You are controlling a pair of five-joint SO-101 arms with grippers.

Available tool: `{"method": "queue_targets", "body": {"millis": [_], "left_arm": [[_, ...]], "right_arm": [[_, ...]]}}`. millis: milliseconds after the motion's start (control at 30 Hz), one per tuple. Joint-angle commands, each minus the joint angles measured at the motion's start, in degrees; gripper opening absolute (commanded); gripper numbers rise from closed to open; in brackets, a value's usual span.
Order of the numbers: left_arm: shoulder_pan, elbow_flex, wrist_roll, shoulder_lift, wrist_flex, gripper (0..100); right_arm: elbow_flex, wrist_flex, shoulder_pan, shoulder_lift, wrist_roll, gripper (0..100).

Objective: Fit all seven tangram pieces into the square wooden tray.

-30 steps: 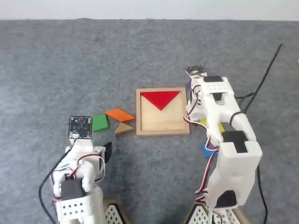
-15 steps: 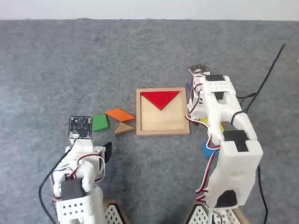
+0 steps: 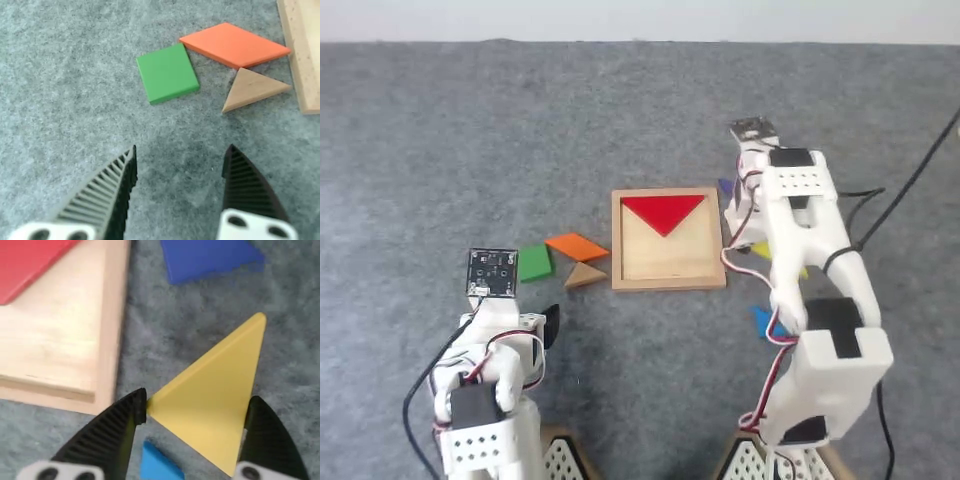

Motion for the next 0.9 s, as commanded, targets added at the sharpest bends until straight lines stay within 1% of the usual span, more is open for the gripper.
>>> {"method": "queue_targets", "body": {"millis": [0,200,400,533,633,867], "left_arm": [[-0.35,-0.4,-0.44,-0.62,0.18,27],[-0.35,-0.4,-0.44,-0.62,0.18,27],[-0.35,-0.4,-0.44,-0.62,0.18,27],[-0.35,-0.4,-0.44,-0.62,0.18,27],[-0.35,-0.4,-0.44,-0.62,0.18,27],[-0.35,-0.4,-0.44,-0.62,0.18,27]], "right_arm": [[-2.99,0.48,-5.32,-4.44,1.23,27.7],[-9.23,2.95,-15.52,-3.91,13.1,27.9],[-20.66,9.98,-22.64,-0.57,28.66,28.0],[-26.46,14.55,-27.21,5.58,41.14,28.1],[-29.98,19.12,-29.58,9.19,53.27,28.1],[-31.56,24.75,-29.49,11.47,76.92,29.2]]}}
